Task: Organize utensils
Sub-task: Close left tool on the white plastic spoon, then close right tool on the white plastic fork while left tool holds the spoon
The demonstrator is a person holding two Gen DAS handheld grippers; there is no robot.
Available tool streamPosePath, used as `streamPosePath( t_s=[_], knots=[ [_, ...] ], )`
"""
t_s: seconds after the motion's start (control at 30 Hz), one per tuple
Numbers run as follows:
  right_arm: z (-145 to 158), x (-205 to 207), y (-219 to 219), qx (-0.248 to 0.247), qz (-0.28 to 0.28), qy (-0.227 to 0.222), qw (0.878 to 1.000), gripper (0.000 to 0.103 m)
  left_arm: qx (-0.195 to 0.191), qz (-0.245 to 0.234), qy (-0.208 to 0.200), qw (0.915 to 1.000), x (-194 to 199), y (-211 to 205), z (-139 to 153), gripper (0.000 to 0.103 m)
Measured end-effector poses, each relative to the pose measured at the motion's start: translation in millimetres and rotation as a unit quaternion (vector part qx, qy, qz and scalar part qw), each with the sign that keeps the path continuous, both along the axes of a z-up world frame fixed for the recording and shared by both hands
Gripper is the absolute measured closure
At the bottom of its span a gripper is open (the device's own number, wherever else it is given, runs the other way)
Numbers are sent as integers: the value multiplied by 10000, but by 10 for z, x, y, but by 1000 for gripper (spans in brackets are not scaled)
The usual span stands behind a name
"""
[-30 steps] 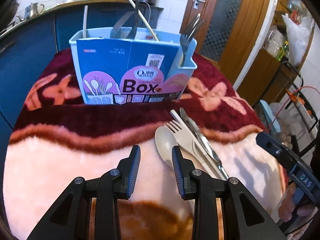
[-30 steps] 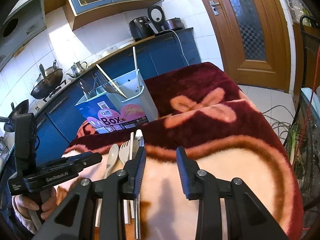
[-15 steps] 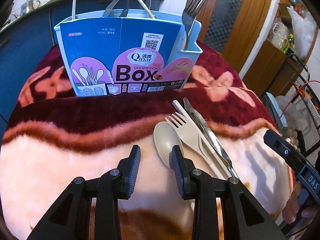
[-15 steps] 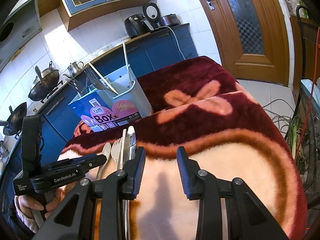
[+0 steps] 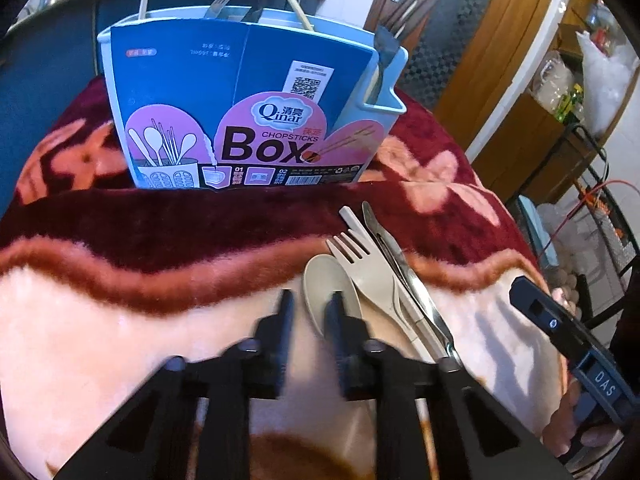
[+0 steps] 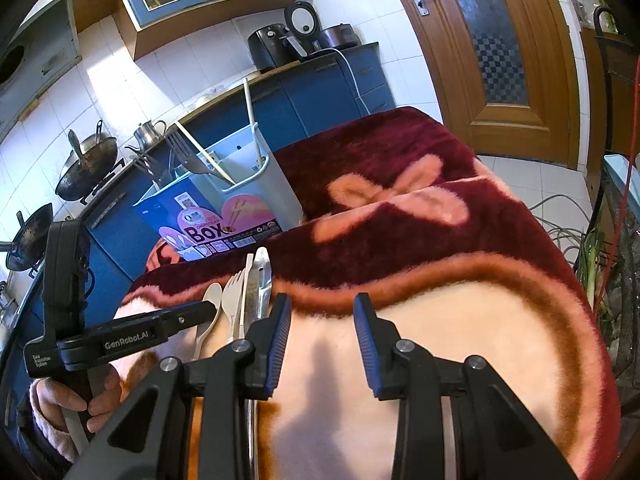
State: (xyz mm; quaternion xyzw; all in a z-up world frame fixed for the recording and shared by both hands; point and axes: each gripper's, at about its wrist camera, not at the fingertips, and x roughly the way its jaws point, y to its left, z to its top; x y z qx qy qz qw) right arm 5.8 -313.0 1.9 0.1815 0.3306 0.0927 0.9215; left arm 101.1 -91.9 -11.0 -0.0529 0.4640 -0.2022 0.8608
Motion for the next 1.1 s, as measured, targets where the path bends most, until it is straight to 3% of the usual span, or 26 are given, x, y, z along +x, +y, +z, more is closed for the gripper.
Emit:
streamPosePath(
  t_s=[0.23,0.63,1.1],
  knots=[
    [32,7,40,-72,21,12,10000,67,-295,79,-23,9995,-41,91,22,99],
    [74,65,332,-245,404,92,9988,67,-69,643,-1078,9921,-255,455,374,101],
    [72,166,900,-356,1113,393,9924,67,-124,1186,-1542,9808,-364,951,479,101]
  ],
)
